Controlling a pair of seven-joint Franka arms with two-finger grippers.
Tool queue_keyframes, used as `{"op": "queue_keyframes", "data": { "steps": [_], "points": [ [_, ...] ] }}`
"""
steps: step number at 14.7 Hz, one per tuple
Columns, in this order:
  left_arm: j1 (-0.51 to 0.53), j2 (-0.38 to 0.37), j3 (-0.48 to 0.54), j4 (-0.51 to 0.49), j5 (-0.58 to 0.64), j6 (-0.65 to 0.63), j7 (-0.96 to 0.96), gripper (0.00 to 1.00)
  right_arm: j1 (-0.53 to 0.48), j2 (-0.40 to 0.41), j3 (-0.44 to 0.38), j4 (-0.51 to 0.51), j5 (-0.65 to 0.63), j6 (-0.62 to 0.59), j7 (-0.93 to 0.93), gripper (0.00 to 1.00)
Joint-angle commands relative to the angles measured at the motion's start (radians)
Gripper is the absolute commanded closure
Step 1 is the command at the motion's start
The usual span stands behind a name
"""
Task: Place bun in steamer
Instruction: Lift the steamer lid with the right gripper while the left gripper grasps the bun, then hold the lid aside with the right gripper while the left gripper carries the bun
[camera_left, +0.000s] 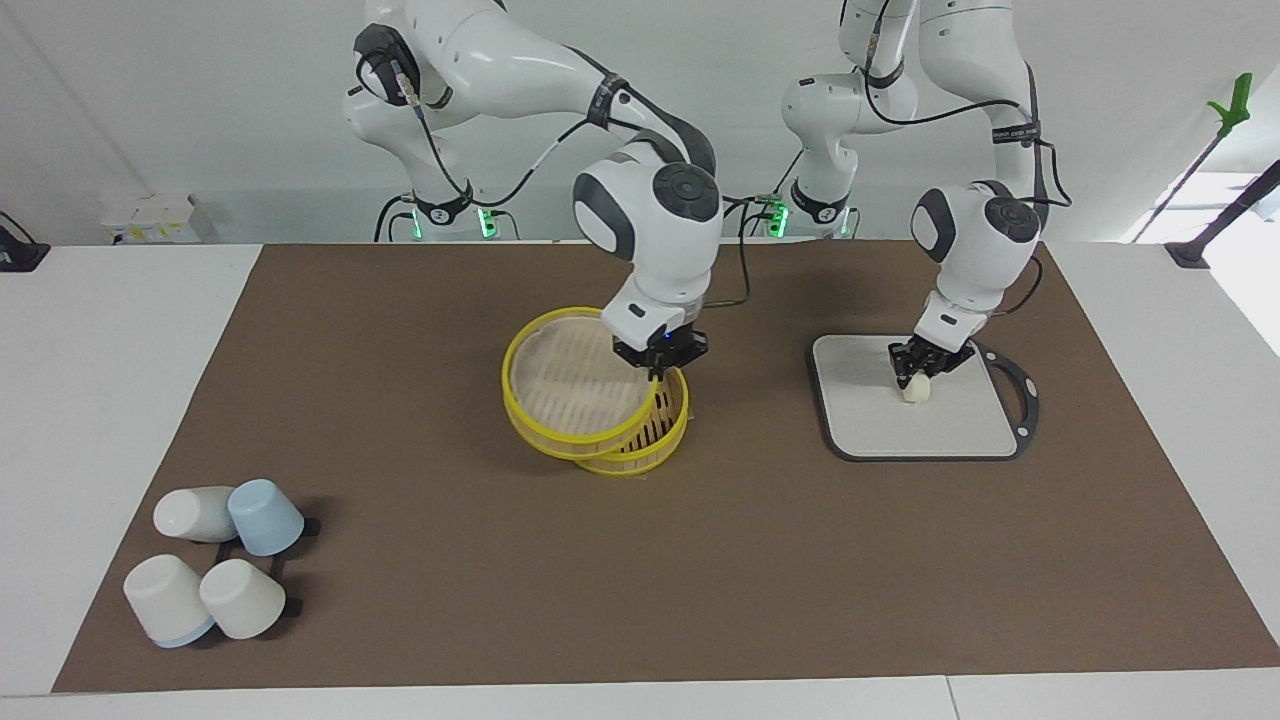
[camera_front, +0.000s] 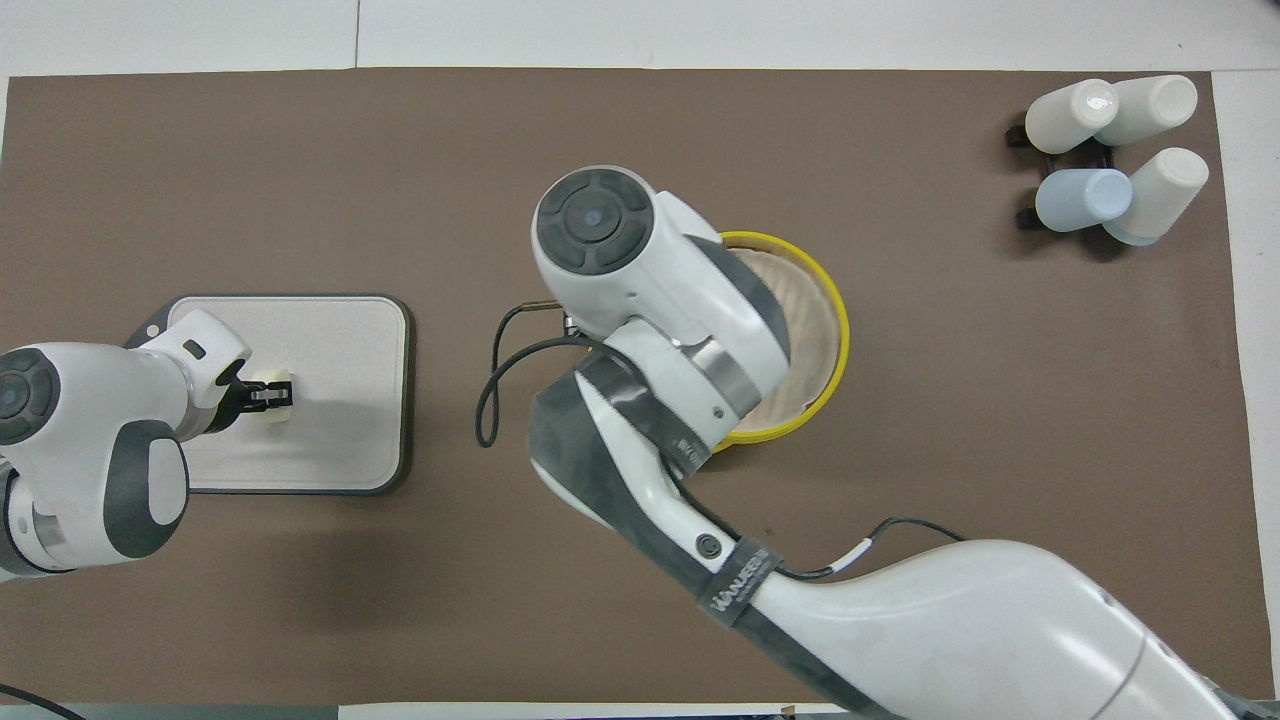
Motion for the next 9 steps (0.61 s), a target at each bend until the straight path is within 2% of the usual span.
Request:
{"op": "queue_keyframes", "data": {
  "steps": [1,2,3,5,7,9],
  "points": [
    [-0.069,0.048,0.001,0.229,-0.017,-0.25,-0.145,0.67,-0.119,-0.106,0.01,-0.012,-0.004,-0.171,-0.197,1.0],
    [-0.12,0.093,0.0,0.358,-0.02,-0.349,-0.256,0.67,-0.148,-0.124,0.007,-0.015,-0.01,-0.245,-0.262,1.0],
    [-0.175,0.125,0.0,0.444,-0.035,-0.394,-0.371,0.67,-0.171,-0.14,0.002,-0.023,-0.016,-0.29,-0.309,1.0],
    [-0.308,0.173,0.0,0.57,-0.069,-0.421,-0.617,0.67,-0.216,-0.172,0.004,-0.056,-0.091,-0.354,-0.398,1.0],
    [-0.439,0.208,0.0,0.638,-0.078,-0.409,-0.785,0.67,-0.242,-0.186,0.004,-0.081,-0.145,-0.384,-0.507,1.0],
    [-0.555,0.233,0.0,0.639,-0.083,-0.323,-0.9,0.67,-0.259,-0.193,0.004,-0.098,-0.154,-0.382,-0.535,1.0]
  ]
}}
